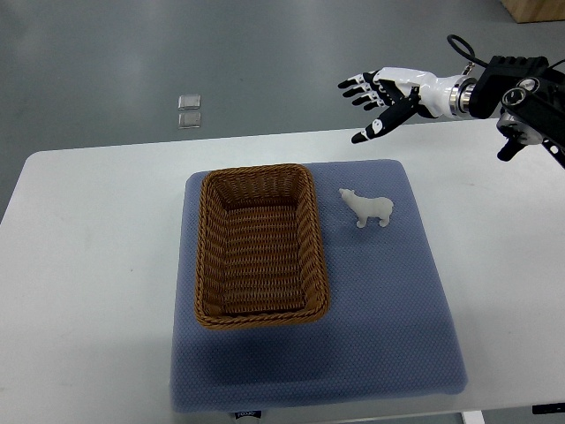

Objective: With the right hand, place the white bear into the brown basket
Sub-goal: 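Lower the right hand onto the white polar bear figurine, then close the right hand's fingers around the white bear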

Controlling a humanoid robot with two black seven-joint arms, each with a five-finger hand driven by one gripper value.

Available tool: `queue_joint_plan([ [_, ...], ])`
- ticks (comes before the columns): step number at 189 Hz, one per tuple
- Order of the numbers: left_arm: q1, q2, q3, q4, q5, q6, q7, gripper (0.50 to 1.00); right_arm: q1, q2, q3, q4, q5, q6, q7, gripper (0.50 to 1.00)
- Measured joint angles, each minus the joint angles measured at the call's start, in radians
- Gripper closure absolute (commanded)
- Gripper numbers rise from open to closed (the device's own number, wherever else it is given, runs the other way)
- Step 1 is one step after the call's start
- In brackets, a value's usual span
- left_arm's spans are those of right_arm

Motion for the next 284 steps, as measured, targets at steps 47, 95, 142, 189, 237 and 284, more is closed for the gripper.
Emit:
queue_joint_plan([
  [47, -0.001, 0.000, 0.001, 0.000, 0.000, 0.000, 0.000, 0.500, 0.115, -0.030, -0.199, 0.098, -0.032, 0.050, -0.081, 0.570],
  [95, -0.005, 0.000, 0.000, 0.000, 0.000, 0.000, 0.000, 0.500, 0.038, -0.026, -0.195, 0.095, -0.033, -0.008, -0.083, 0.572],
  [142, -0.011, 0.000, 0.001, 0.000, 0.000, 0.000, 0.000, 0.500, -0.031, -0.015, -0.190, 0.093, -0.033, -0.086, -0.072, 0.576],
  [189, -0.015, 0.000, 0.001, 0.000, 0.001, 0.000, 0.000, 0.500, -0.080, 0.012, -0.190, 0.086, -0.039, -0.118, -0.071, 0.599],
  [237, -0.015, 0.000, 0.002, -0.001, 0.001, 0.000, 0.000, 0.500, -0.117, 0.024, -0.198, 0.074, -0.041, -0.144, -0.071, 0.634],
  [284, -0.015, 0.000, 0.002, -0.001, 0.001, 0.000, 0.000, 0.500, -0.140, 0.031, -0.199, 0.071, -0.057, -0.160, -0.071, 0.781],
])
